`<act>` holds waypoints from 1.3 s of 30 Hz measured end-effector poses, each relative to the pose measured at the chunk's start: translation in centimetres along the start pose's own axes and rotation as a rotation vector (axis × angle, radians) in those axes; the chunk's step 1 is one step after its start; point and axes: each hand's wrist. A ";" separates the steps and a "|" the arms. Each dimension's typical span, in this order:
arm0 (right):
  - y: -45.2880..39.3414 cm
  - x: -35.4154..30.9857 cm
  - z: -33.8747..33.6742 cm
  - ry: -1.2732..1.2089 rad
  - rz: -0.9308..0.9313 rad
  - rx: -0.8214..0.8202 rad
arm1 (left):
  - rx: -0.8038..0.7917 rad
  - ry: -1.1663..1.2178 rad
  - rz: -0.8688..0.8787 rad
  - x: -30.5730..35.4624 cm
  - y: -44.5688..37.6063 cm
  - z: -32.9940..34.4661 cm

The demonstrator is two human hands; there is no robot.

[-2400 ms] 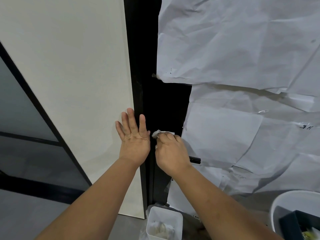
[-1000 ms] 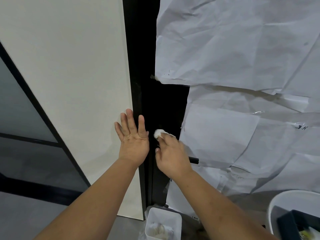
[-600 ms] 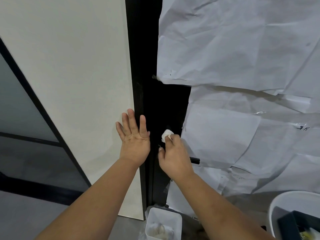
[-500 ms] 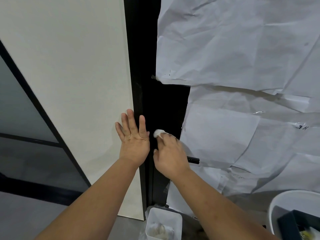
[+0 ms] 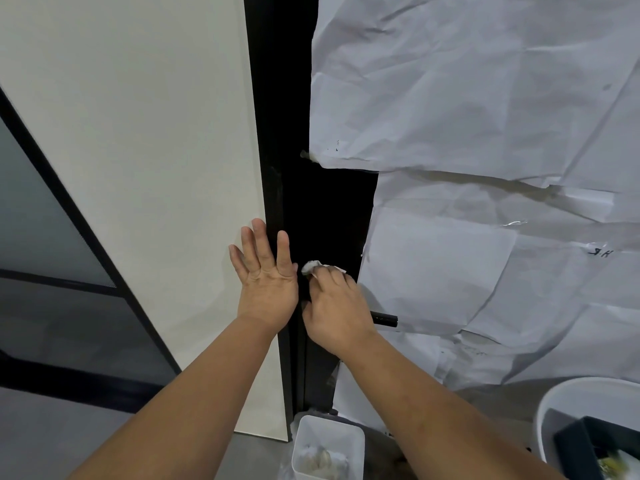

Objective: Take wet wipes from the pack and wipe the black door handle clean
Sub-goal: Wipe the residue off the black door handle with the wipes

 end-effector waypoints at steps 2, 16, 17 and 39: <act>0.3 0.3 0.1 -0.018 0.036 0.007 | -0.001 -0.003 0.002 0.0 0.0 0.0; 1.7 1.4 0.1 -0.117 0.256 0.107 | -0.003 0.004 0.013 0.0 0.1 0.0; 2.0 1.5 0.4 -0.117 0.263 0.096 | 0.003 0.003 0.017 0.0 0.1 0.0; 0.4 0.5 -0.4 -0.042 0.104 0.028 | -0.003 0.006 0.003 -0.1 0.0 0.1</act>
Point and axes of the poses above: each hand's wrist, its own y-axis away from the middle knuckle, its own z-axis out of the palm, x = y × z, and after that the axes turned 2 degrees about -z, right-handed
